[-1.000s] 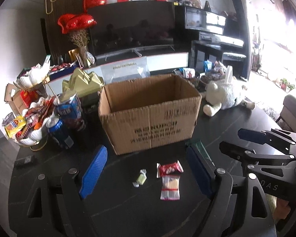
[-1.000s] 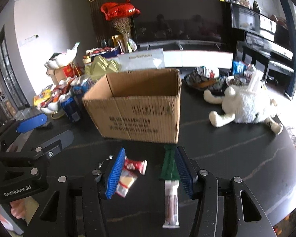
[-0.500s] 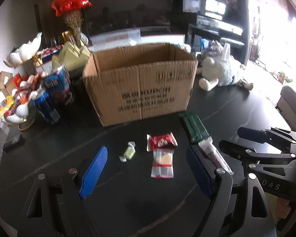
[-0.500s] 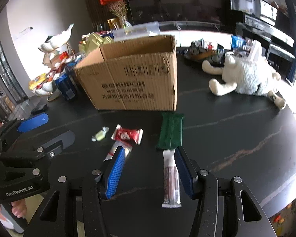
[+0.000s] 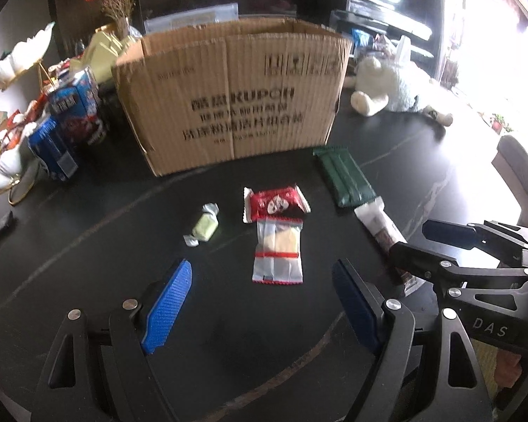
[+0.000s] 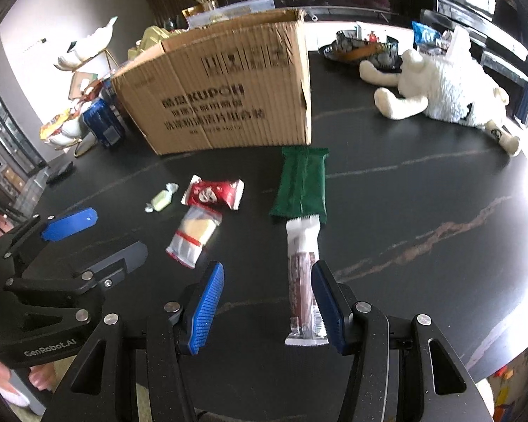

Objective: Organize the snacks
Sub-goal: 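Grasp the clear pastry bag with the left tool while the right tool grasps the white-brown bar, then carry both snacks over the cardboard box and open both tools to drop them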

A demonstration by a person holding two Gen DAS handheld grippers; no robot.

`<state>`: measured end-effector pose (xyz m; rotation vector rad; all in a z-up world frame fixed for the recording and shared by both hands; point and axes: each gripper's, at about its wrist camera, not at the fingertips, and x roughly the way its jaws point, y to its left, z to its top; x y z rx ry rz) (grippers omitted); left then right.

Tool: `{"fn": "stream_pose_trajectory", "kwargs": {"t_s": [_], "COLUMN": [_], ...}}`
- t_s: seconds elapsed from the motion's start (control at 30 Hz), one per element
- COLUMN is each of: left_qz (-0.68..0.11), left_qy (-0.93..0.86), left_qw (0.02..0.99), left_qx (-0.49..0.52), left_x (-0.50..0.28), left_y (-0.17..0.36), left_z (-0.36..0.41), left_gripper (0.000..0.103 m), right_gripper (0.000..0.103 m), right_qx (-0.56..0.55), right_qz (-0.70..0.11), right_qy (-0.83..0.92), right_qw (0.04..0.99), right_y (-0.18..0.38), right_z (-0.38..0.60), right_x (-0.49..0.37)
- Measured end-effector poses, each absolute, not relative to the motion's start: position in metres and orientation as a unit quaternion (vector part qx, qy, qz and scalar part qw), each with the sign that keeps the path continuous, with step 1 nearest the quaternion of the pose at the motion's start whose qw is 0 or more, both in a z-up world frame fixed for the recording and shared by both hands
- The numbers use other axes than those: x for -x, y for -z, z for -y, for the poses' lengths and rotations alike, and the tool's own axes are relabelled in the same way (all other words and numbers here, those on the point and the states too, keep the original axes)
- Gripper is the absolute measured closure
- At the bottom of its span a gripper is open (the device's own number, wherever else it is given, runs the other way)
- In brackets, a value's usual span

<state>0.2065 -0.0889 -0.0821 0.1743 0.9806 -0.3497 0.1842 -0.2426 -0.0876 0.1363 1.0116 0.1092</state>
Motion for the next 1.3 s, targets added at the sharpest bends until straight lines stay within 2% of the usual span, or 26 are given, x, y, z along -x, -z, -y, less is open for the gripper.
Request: {"fn": "stream_pose_trajectory", "kwargs": {"t_s": [0.33, 0.8, 0.83, 0.9, 0.97, 1.0, 1.07, 1.13, 1.3], "left_qz": [-0.491, -0.506, -0.506, -0.507, -0.509, -0.510, -0.508, -0.507, -0.508], "left_qy": [0.174, 0.178, 0.177, 0.177, 0.178, 0.179, 0.177, 0.181, 0.189], "left_qw": [0.849, 0.839, 0.839, 0.839, 0.837, 0.837, 0.838, 0.838, 0.836], "left_qx": [-0.088, -0.089, -0.091, -0.090, -0.088, -0.088, -0.090, -0.090, -0.090], "left_x": [-0.216, -0.239, -0.241, -0.244, -0.247, -0.249, -0.249, -0.249, -0.245], "left_y": [0.111, 0.133, 0.133, 0.135, 0.137, 0.138, 0.138, 0.137, 0.136], "left_z": [0.094, 0.105, 0.106, 0.106, 0.108, 0.109, 0.111, 0.111, 0.112], "left_gripper": [0.026, 0.033, 0.035, 0.037, 0.040, 0.045, 0.050, 0.065, 0.067], "right_gripper": [0.050, 0.051, 0.053, 0.065, 0.069, 0.075, 0.078, 0.081, 0.082], "right_qx": [-0.076, -0.073, -0.072, -0.069, -0.065, -0.064, -0.067, -0.069, -0.073], "right_qz": [-0.515, -0.517, -0.516, -0.516, -0.515, -0.514, -0.513, -0.510, -0.507], "right_qy": [-0.042, -0.025, -0.023, -0.021, -0.021, -0.020, -0.023, -0.022, -0.021], "right_qw": [0.853, 0.852, 0.853, 0.854, 0.855, 0.855, 0.856, 0.857, 0.859], "right_y": [0.116, 0.130, 0.130, 0.130, 0.130, 0.130, 0.131, 0.131, 0.130], "right_z": [0.248, 0.252, 0.252, 0.252, 0.251, 0.251, 0.252, 0.253, 0.254], "right_x": [-0.189, -0.202, -0.202, -0.204, -0.205, -0.205, -0.206, -0.206, -0.205]}}
